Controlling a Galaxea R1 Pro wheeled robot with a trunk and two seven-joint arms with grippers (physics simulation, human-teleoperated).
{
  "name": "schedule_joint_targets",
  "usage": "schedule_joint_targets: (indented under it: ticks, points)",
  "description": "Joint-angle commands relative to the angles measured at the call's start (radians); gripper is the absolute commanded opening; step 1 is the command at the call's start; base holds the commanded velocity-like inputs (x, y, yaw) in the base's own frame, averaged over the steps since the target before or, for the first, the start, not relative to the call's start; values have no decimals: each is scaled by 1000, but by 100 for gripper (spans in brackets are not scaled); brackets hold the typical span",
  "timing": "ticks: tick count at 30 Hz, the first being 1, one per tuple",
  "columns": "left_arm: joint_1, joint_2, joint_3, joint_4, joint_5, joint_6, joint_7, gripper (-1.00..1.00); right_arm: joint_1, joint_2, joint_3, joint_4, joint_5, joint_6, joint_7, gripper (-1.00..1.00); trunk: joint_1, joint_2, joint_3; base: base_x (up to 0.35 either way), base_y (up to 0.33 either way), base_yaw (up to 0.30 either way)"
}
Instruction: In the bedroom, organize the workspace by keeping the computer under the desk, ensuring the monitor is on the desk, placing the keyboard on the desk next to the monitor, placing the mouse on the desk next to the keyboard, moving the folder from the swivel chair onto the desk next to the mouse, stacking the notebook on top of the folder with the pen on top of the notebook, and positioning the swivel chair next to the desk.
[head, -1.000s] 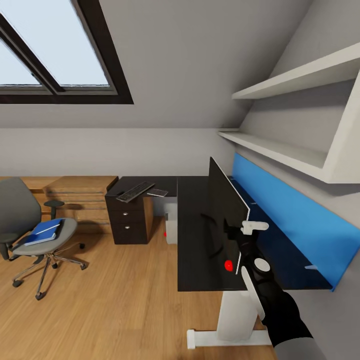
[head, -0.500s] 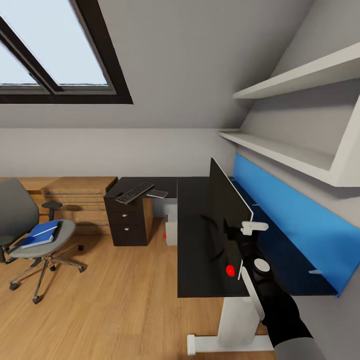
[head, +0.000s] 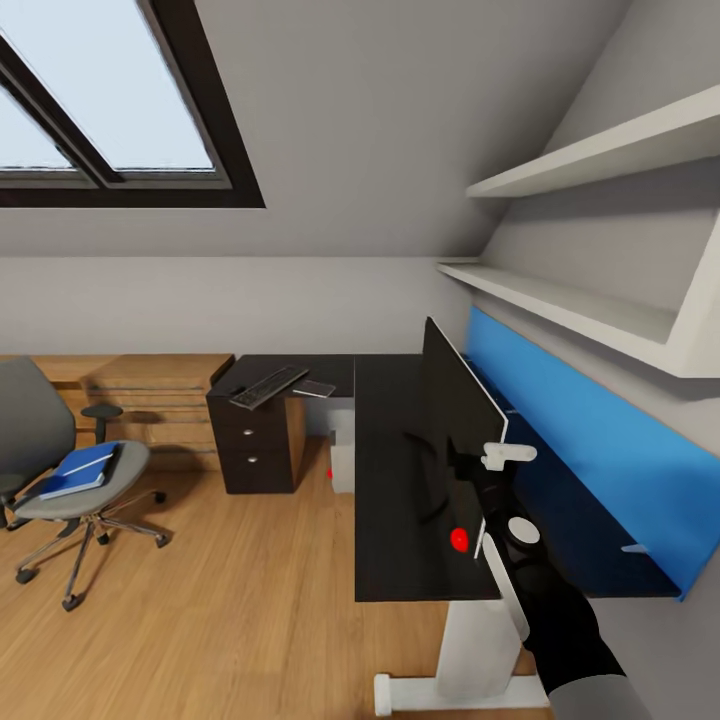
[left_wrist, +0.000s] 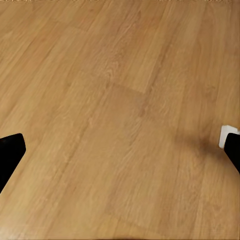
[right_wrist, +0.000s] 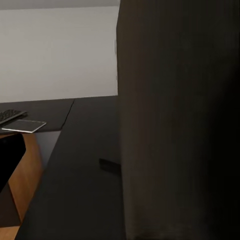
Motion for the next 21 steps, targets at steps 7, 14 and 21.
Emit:
schedule_joint_targets:
  ticks: [7, 14, 21]
  points:
    - [-1, 0, 8, 1, 4, -2, -10, 100, -1, 0, 2, -1, -4, 6, -6, 100, 1, -1, -2, 90, 0, 0]
    - [-1, 0, 8, 1, 4, -2, -10, 100, -1, 0, 2, -1, -4, 6, -6, 100, 1, -1, -2, 11, 0, 0]
    - [-1, 0, 8, 1, 4, -2, -10, 100, -1, 0, 2, -1, -3, 6, -6, 100, 1, -1, -2, 1, 0, 0]
